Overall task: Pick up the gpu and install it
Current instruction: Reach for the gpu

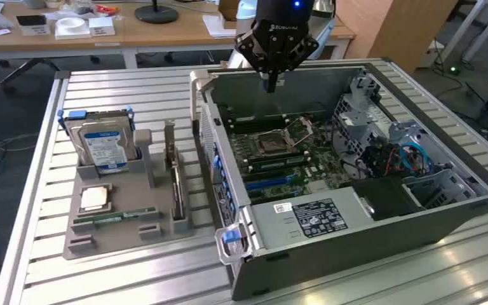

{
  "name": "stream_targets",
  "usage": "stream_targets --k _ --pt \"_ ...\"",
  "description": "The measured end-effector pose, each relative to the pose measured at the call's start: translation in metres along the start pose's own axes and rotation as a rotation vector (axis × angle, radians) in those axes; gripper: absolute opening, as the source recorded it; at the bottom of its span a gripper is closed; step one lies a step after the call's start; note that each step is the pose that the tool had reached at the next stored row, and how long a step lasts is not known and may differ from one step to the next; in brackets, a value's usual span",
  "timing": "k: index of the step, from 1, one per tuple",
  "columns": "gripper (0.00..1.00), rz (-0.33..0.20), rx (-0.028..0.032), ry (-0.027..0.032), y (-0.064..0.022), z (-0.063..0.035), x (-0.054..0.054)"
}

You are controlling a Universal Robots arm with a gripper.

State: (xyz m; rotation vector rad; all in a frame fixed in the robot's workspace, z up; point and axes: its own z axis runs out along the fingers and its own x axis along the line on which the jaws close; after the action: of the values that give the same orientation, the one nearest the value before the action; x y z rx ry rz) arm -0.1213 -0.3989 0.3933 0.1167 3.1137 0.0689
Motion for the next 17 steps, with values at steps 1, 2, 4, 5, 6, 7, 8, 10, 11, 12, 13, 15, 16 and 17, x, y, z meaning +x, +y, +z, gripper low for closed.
stream_targets --k 1,2,4,5,6,7,8,10,11,12,13,15,16,17 --pt "0.11 0.0 0.0 0.0 0.0 0.0 0.0" --pt "0.11 0.0 0.0 0.0 0.0 0.0 -0.0001" --pt "0.11 0.0 0.0 0.0 0.0 0.0 -0.0002" --pt "0.11 0.0 0.0 0.0 0.0 0.0 -0.0002" --pt "0.11 0.0 0.0 0.0 0.0 0.0 -0.0002" --pt "0.11 0.0 0.0 0.0 0.0 0.0 -0.0002" --pt "0.11 0.0 0.0 0.0 0.0 0.0 -0.0002" --pt "0.11 0.0 0.0 0.0 0.0 0.0 -0.0002" --pt "0.11 0.0 0.0 0.0 0.0 0.0 -0.0002" --pt "0.11 0.0 0.0 0.0 0.0 0.0 -0.0001" --pt "0.11 0.0 -0.0001 -0.0001 0.0 0.0 0.0002" --pt "0.11 0.0 -0.0001 -0.0001 -0.0001 0.0 0.0018" --pt "0.11 0.0 0.0 0.0 -0.0002 -0.0001 0.0029" --pt "0.11 0.0 0.0 0.0 -0.0003 -0.0001 0.0041"
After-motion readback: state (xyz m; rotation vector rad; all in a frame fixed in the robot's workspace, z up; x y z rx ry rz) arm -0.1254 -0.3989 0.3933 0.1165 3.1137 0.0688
